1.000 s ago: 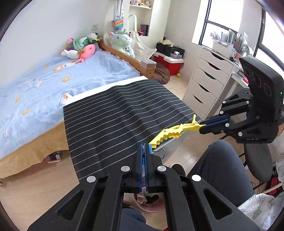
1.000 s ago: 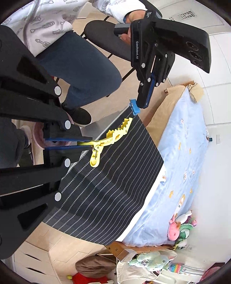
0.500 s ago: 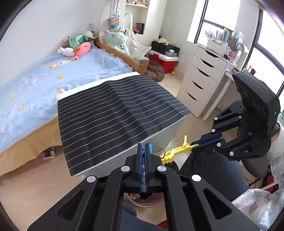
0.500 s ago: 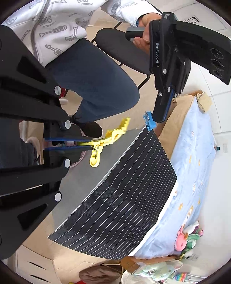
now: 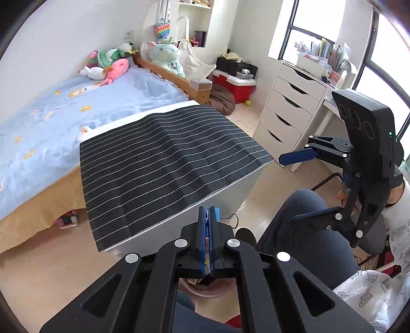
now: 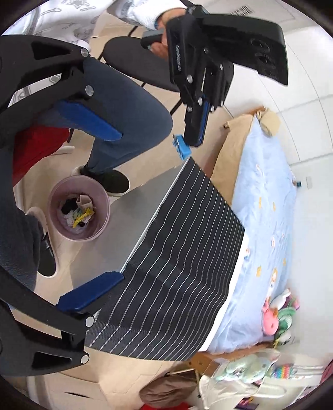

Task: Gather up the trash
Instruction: 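Open the left tool over the wastebasket to drop the blue binder clip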

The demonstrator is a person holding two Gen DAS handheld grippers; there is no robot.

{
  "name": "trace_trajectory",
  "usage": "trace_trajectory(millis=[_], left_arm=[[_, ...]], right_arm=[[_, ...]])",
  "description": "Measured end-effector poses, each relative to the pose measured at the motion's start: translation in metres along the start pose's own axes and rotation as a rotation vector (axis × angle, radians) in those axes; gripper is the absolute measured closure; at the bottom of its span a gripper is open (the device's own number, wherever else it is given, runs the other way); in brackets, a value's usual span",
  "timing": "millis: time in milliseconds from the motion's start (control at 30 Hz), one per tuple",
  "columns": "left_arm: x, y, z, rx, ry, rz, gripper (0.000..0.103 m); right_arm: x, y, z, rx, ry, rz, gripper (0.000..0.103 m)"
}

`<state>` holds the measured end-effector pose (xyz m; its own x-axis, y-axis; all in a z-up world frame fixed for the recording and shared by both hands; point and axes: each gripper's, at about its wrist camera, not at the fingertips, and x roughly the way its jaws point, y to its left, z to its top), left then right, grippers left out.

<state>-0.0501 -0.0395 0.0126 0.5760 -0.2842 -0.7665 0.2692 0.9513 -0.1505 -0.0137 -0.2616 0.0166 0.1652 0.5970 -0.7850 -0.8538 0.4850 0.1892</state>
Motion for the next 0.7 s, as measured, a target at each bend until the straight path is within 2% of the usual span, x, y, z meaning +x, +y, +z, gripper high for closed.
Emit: trace_trajectory(millis=[233, 433, 700], left_arm=[[0.000, -0.006, 0.000, 0.009, 0.000, -0.009, 0.101], [0.003, -0.012, -0.004, 0.021, 0.008, -0.016, 0.101], [0.012, -0.029, -0.009, 0.052, 0.033, -0.024, 0.101]], right_arm=[[-0.007, 0.000, -0.002, 0.020, -0.023, -0.008, 0.003], [-0.011, -0.003, -0.005, 0.088, -0.006, -0.050, 0.003], [-0.030, -0.004, -0.004, 0.099, -0.044, -0.097, 0.003]])
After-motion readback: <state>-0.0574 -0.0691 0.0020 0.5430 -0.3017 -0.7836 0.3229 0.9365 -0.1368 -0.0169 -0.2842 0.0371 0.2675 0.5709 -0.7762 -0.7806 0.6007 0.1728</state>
